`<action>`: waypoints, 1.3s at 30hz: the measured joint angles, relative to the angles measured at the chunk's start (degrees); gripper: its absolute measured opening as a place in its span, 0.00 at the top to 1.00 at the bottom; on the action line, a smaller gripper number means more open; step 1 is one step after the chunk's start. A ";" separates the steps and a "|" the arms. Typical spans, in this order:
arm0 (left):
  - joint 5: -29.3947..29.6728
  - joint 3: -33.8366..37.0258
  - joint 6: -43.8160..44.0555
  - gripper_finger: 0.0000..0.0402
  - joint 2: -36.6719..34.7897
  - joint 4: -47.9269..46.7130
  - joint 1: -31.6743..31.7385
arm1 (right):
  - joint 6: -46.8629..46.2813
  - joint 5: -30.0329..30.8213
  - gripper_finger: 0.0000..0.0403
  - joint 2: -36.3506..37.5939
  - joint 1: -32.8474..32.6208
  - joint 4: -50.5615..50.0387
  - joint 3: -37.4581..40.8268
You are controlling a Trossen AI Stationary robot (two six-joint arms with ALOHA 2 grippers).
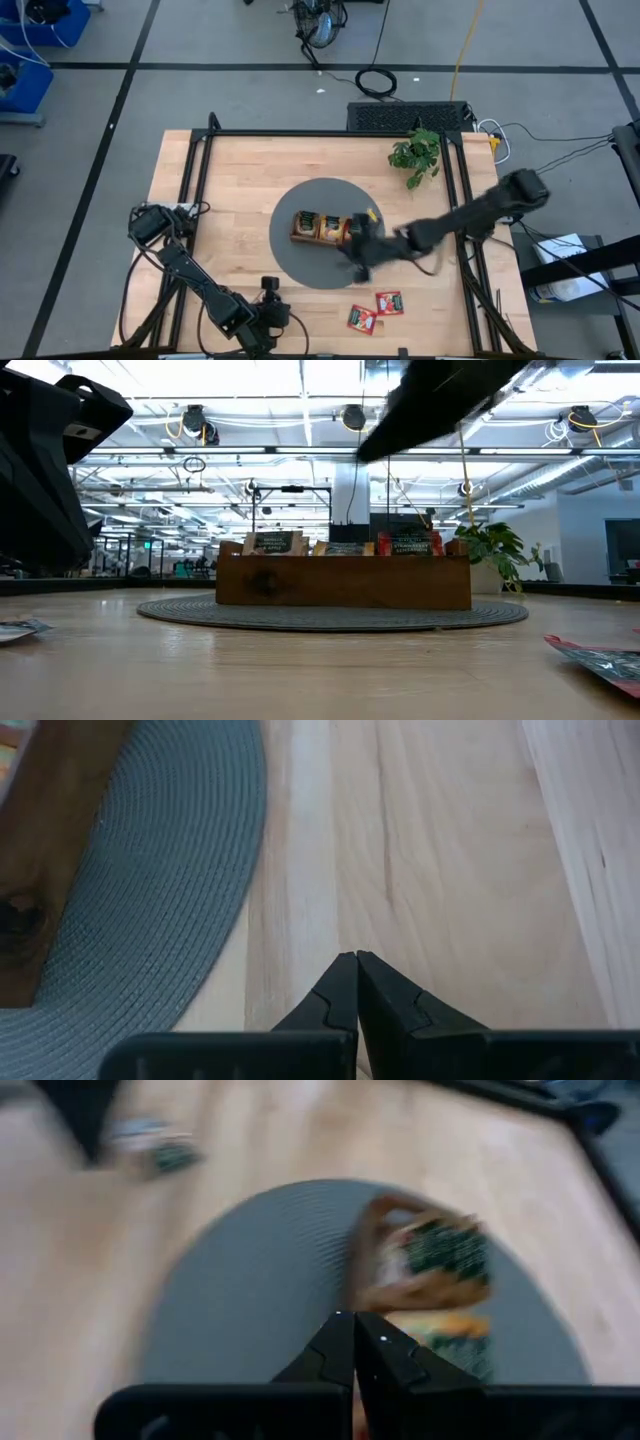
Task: Pick & Place Tea
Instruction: Put the red tea bag into the right section of the wooden organizer
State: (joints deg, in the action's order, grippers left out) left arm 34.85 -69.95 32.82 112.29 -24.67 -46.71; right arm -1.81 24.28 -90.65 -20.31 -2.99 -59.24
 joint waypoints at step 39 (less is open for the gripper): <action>-21.28 -1.84 -26.49 0.98 1.90 32.22 16.49 | -26.21 -9.89 1.00 -11.89 -31.70 41.36 21.97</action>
State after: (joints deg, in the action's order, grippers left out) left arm 13.56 -71.79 6.33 114.19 7.55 -30.22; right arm -28.03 14.40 -102.54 -52.01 38.37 -37.27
